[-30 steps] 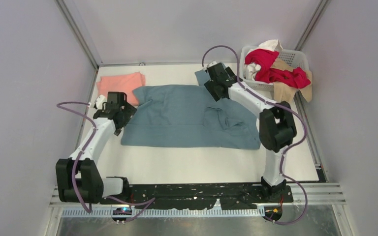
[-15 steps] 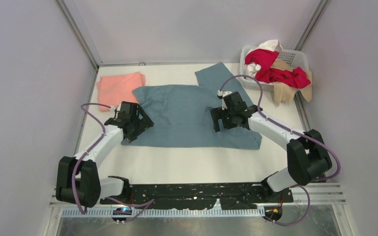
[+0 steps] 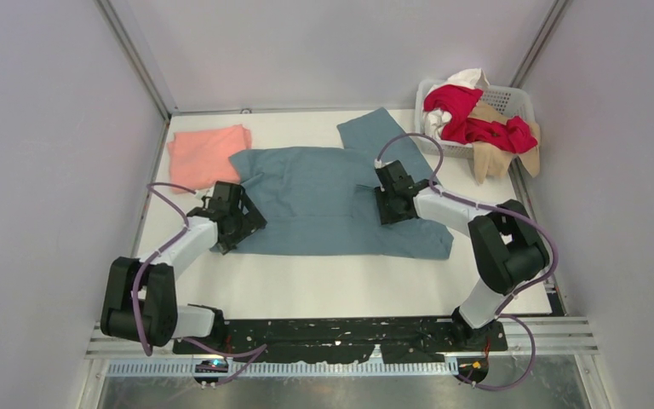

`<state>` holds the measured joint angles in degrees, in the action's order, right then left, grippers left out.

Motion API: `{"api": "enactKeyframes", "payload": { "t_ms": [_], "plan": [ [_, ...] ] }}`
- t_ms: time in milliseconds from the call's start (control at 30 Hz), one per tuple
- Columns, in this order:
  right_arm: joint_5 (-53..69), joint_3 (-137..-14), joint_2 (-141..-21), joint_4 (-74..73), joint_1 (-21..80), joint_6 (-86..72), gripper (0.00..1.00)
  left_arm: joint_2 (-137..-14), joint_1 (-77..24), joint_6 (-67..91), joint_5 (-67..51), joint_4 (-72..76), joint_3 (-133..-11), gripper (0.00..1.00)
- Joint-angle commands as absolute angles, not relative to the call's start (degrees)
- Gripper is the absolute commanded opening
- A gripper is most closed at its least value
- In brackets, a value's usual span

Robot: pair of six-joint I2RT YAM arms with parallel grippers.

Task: Fold and stack the t-shirts
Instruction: Fold the flattened tshirt in 1/3 of the way

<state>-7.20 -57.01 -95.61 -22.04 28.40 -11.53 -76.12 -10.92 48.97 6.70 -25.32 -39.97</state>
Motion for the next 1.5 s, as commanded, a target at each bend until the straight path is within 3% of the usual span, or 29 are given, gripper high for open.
{"api": "enactKeyframes", "payload": {
  "t_ms": [0, 33, 100, 433, 567, 600, 667, 800, 933, 1100, 1300, 1467],
  "plan": [
    [-11.65, -60.73, -96.03, -19.75, 28.56, -12.81, 0.21, -77.33, -10.9, 48.15, 9.5, -23.43, -40.93, 0.99],
    [-12.87, -61.26, -96.09, -20.6, 28.56, -12.12, 0.12, -77.69, -10.87, 48.12, 9.97, -23.82, -41.02, 1.0],
    [-17.03, -63.71, -96.33, -23.32, 28.52, -10.29, 0.07, -78.44, -10.82, 47.88, 10.63, -24.46, -41.34, 1.0],
    [-29.32, -79.31, -108.03, -28.47, 25.52, 17.18, 0.1, -79.8, -10.81, 46.47, 11.32, -26.02, -42.74, 1.0],
    [-40.51, -89.05, -115.44, -25.91, 24.12, 22.17, 0.32, -78.23, -10.81, 46.02, 11.05, -26.28, -42.72, 1.0],
    [-44.67, -90.71, -116.17, -26.27, 23.94, 21.23, 0.57, -77.72, -10.81, 45.91, 10.66, -26.36, -42.76, 1.0],
    [-49.27, -93.1, -116.16, -26.99, 24.37, 17.61, 0.77, -76.48, -10.85, 45.59, 9.67, -26.28, -42.76, 0.99],
    [-49.1, -84.51, -106.1, -24.32, 26.94, 7.57, 0.99, -74.21, -10.81, 45.38, 7.25, -25.81, -43.2, 1.0],
    [-40.56, -72.7, -93.16, -25.2, 27.89, -3.6, 0.95, -73.45, -10.83, 45.06, 6.76, -24.57, -44.38, 1.0],
    [-6.32, -59.11, -85.79, -18.07, 27.96, -13.64, 0.95, -77.79, -10.89, 45.88, 0.73, -21.09, -46.28, 1.0],
    [1.13, -53.51, -90.21, -16.28, 28.07, -18.57, 0.95, -83.11, -11.35, 46.82, -1.41, -20.61, -45.73, 1.0],
    [0.19, -46.82, -88.61, -17.21, 28.0, -20.07, 0.95, -84.36, -13.49, 47.0, -2.85, -21.22, -43.43, 0.99]
  ]
}}
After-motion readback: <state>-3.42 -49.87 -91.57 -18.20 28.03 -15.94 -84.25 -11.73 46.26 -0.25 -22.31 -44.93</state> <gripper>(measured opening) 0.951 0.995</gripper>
